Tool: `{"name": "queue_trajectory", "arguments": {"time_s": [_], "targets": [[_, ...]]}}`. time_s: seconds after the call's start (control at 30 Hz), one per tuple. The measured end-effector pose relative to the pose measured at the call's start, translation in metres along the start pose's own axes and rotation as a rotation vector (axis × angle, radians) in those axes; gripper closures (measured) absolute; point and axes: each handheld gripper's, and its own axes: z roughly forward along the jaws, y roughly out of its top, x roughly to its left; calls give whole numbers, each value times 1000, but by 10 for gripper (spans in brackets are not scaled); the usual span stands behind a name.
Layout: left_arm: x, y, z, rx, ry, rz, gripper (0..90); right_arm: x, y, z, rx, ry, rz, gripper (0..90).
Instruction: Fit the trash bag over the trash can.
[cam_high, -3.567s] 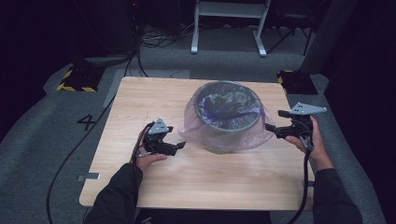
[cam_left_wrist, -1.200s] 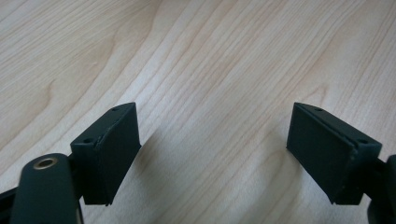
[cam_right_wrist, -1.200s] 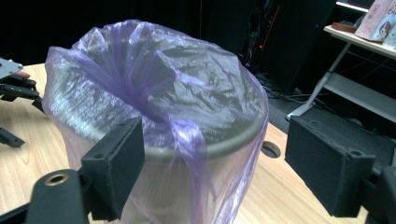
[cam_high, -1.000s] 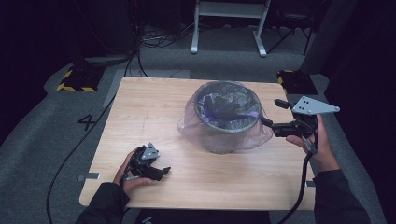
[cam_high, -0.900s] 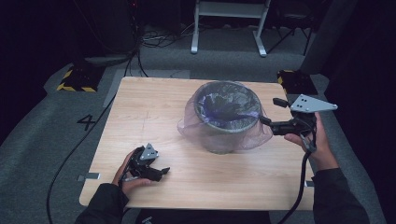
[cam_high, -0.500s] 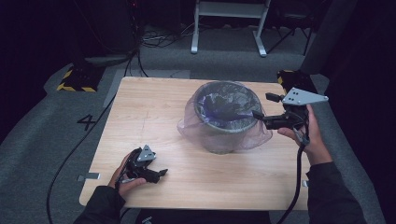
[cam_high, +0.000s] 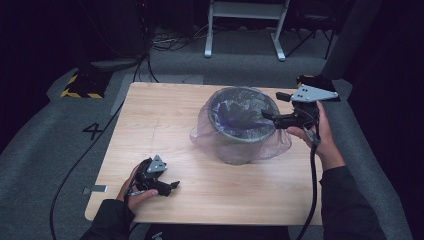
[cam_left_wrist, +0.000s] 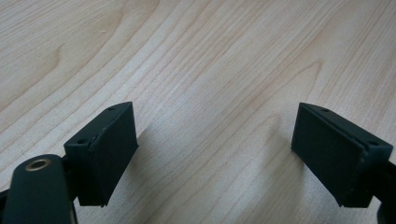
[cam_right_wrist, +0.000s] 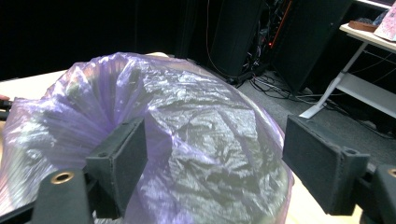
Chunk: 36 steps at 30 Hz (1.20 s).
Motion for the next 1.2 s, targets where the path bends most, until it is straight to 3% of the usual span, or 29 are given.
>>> {"name": "queue_trajectory", "arguments": {"time_s": [0.23, 0.47, 0.67, 0.77, 0.93, 1.2], "targets": [[0, 0, 0, 0, 0, 0, 138, 2, 5, 14, 10, 19, 1, 288], [0, 0, 0, 1, -1, -1, 138, 4, 13, 28, 28, 78, 29, 393], [0, 0, 0, 0, -1, 0, 138, 9, 14, 40, 66, 107, 1, 401], [0, 0, 0, 0, -1, 0, 138, 12, 14, 43, 70, 151, -12, 419], [0, 0, 0, 1, 0, 0, 138, 15, 13, 54, 132, 177, -58, 440], [0, 0, 0, 0, -1, 0, 138, 9, 10, 78, 252, 175, -56, 408]]}}
